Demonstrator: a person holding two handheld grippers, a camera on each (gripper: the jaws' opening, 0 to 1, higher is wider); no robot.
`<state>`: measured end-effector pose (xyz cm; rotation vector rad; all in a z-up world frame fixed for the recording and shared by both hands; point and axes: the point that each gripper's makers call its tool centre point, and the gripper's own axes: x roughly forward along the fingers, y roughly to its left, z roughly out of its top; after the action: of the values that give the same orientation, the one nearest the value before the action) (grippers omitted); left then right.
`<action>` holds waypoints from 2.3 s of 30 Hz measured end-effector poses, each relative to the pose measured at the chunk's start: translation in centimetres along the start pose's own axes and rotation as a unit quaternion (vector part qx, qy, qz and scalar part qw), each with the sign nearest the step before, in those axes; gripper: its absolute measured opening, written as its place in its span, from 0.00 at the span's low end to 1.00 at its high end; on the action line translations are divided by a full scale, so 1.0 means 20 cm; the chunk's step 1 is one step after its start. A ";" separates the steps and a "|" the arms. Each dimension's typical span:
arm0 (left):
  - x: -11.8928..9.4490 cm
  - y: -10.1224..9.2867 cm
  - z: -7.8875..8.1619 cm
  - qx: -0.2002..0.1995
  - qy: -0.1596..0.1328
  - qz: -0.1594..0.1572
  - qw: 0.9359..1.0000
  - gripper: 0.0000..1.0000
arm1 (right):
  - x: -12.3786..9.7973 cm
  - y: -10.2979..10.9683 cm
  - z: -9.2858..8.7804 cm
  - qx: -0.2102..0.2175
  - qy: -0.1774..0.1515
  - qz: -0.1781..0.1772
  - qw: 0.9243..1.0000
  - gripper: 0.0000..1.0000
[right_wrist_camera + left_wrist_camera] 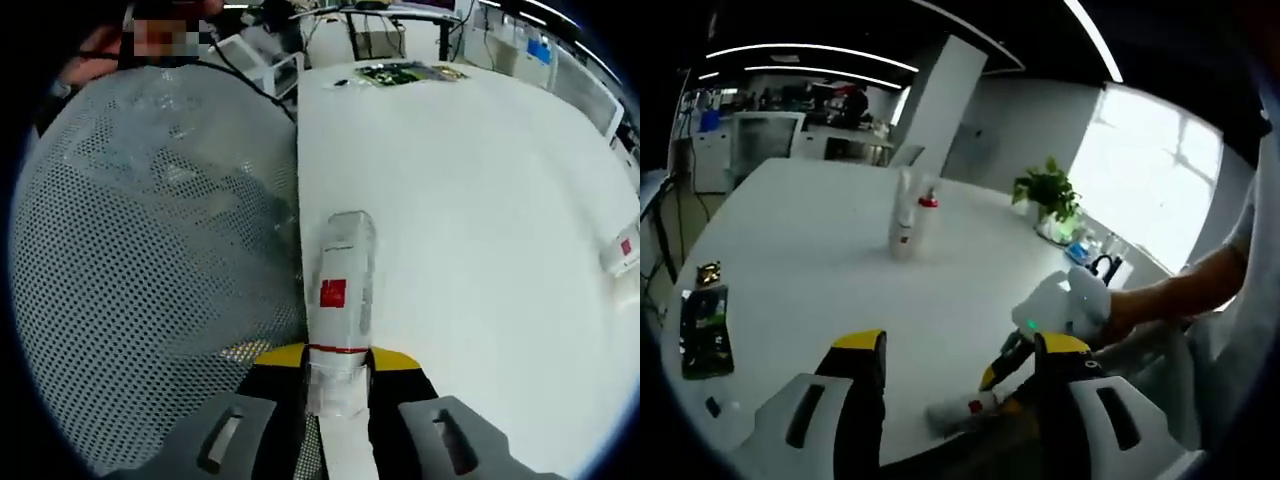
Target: Arrange the skincare products in the storage area until every visible bottle or jar stands upright without overlapping.
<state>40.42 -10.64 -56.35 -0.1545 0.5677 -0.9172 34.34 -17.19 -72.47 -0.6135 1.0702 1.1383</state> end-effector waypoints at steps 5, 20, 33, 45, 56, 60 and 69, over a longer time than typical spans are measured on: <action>0.01 -0.02 -0.03 0.010 0.015 -0.007 1.000 0.55 | 0.00 -0.03 0.02 -0.033 -0.028 -0.007 0.999 0.18; 0.03 -0.06 -0.09 0.039 0.045 -0.020 0.998 0.56 | -0.01 -0.09 0.02 -0.045 -0.085 -0.007 0.995 0.13; 0.08 -0.25 -0.18 0.010 0.084 -0.097 0.992 0.66 | -0.41 -0.08 0.16 -0.228 -0.148 -0.100 0.957 0.13; 0.09 -0.28 -0.16 -0.029 0.070 -0.115 0.991 0.47 | -0.64 0.07 0.38 -0.415 -0.161 -0.126 0.887 0.14; 0.04 -0.34 -0.17 -0.106 0.088 -0.152 0.979 0.23 | -0.66 0.09 0.46 -0.477 -0.160 -0.139 0.853 0.14; 0.03 -0.31 -0.12 -0.133 0.069 -0.139 0.979 0.23 | -0.65 0.07 0.49 -0.469 -0.154 -0.160 0.855 0.15; 0.00 -0.24 0.00 -0.208 0.012 -0.132 0.969 0.23 | -0.70 0.01 0.56 -0.376 -0.203 -0.200 0.882 0.26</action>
<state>36.96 -13.55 -54.64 -0.6103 0.7699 -1.0487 37.56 -13.40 -55.21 -1.0838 0.0864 1.2207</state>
